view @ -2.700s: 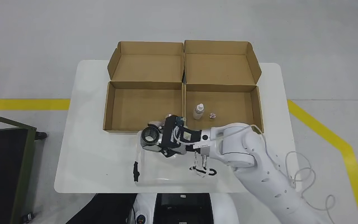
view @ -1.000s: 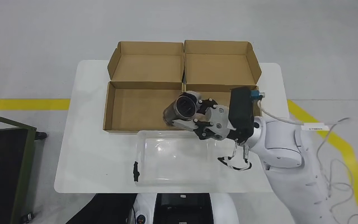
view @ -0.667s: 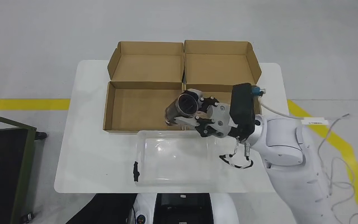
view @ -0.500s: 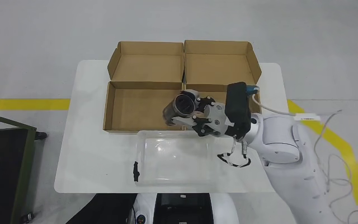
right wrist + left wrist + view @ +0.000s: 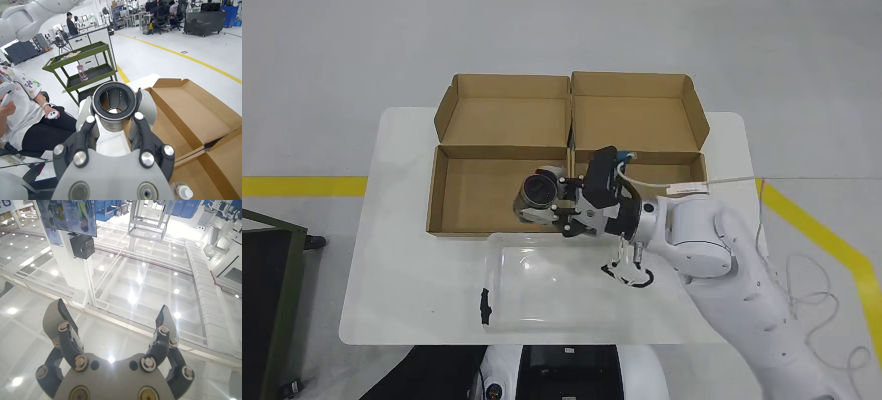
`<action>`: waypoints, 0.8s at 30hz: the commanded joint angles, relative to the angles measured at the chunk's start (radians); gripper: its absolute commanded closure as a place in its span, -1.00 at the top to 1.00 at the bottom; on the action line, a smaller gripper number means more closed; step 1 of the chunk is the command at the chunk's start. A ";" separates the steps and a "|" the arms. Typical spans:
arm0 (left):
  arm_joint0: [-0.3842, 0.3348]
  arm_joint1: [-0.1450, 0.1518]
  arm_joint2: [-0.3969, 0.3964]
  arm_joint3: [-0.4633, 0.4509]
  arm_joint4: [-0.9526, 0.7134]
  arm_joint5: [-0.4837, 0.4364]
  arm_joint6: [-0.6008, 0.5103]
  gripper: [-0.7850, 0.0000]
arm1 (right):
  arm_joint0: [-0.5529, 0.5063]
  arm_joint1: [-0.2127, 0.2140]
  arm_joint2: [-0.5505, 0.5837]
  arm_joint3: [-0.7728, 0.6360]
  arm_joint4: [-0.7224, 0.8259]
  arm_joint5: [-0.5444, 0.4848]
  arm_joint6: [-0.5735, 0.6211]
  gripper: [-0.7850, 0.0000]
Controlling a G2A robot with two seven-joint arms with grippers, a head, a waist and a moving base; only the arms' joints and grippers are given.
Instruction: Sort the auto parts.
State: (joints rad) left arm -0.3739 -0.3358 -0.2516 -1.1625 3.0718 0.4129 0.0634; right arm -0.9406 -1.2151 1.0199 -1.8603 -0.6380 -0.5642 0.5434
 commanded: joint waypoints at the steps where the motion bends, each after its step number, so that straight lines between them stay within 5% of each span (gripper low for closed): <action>1: 0.000 0.000 0.000 0.000 0.000 0.000 0.000 1.00 | 0.012 -0.004 -0.026 0.022 -0.021 0.007 -0.002 -1.00; 24: 0.000 0.000 0.000 0.000 0.000 0.000 0.000 1.00 | 0.186 -0.082 -0.259 0.329 -0.248 0.127 -0.059 -1.00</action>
State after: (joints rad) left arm -0.3739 -0.3358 -0.2516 -1.1625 3.0718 0.4129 0.0634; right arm -0.7610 -1.2941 0.7664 -1.5409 -0.8791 -0.4447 0.4874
